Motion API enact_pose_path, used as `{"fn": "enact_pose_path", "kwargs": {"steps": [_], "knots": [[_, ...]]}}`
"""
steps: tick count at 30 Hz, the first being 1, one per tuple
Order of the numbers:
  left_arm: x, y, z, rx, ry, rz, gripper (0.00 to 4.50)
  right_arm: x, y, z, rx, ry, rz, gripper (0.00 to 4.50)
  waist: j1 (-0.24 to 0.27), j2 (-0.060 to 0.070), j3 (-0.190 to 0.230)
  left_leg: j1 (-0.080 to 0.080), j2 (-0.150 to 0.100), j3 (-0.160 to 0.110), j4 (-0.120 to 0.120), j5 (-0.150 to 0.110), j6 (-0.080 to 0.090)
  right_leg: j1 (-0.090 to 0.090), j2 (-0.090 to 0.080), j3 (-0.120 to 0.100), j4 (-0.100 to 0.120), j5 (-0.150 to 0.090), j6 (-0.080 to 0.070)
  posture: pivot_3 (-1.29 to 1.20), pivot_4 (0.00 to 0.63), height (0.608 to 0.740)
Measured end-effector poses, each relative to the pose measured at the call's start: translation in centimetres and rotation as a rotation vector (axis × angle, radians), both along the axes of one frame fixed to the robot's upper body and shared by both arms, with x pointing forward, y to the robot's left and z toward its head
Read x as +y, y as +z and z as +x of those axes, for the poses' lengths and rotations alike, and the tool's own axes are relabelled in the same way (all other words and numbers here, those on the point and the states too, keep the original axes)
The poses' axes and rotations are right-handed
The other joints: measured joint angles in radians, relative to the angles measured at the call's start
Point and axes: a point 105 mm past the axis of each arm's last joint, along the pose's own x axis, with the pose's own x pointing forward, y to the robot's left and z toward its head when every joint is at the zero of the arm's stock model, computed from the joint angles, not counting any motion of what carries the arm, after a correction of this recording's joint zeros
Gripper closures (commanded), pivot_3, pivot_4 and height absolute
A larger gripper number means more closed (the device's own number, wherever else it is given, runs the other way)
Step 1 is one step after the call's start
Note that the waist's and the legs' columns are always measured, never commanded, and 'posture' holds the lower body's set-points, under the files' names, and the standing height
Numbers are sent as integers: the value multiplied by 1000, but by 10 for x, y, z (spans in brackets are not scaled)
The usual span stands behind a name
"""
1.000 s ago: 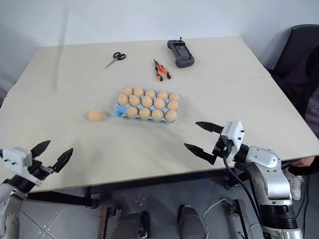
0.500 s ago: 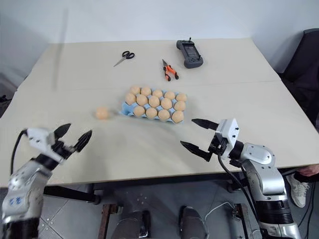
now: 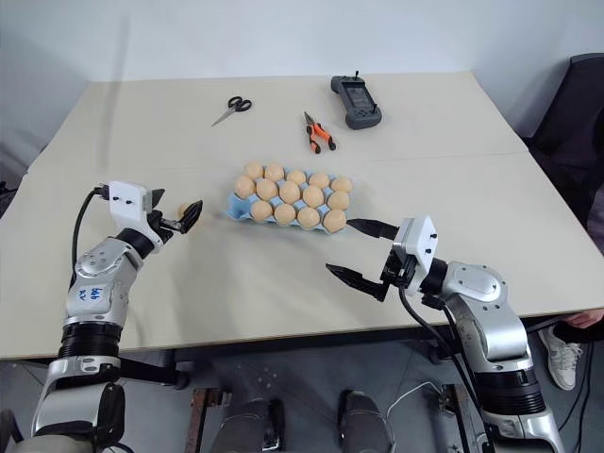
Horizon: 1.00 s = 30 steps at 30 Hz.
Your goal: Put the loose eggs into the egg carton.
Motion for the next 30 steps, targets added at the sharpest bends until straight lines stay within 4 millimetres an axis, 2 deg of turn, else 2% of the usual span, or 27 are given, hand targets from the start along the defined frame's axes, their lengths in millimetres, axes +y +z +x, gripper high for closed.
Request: {"fn": "enact_pose_path", "kwargs": {"steps": [7,11,17,20,23,26,30], "knots": [[-16,-27,11,98,-51,-27,0,4,-2,0,10,0,13,21,2,0,0,-1,-2,1,3,-1,2,0,-1,-5,-1,0,0,0,150,740],[-16,-29,14,105,-48,-26,869,4,-1,1,10,-6,16,0,1,0,0,0,-1,1,3,-1,2,0,-1,-5,0,0,0,0,150,740],[-19,-24,14,77,-67,-20,2730,3,-1,2,9,-16,18,0,1,0,0,0,-1,1,3,-1,2,0,-1,-5,0,0,0,0,150,740],[-22,-19,12,39,-108,-27,2877,3,-1,3,6,-19,18,0,1,0,0,0,-1,1,3,-1,2,0,-1,-5,0,0,0,0,150,740],[-30,-3,7,-41,-204,-63,2877,3,0,3,6,-22,18,0,1,0,0,0,-1,1,3,-1,2,0,-1,-5,0,0,0,0,150,740],[-51,17,3,-116,-334,-74,2877,3,0,3,5,-26,18,0,3,0,0,-1,-2,1,4,-1,2,0,-1,-6,0,0,0,0,150,740],[-80,24,5,-120,-450,-55,2877,3,0,4,1,-32,17,0,4,0,0,-1,-3,1,5,-1,3,1,-1,-6,0,1,1,0,150,740]]}}
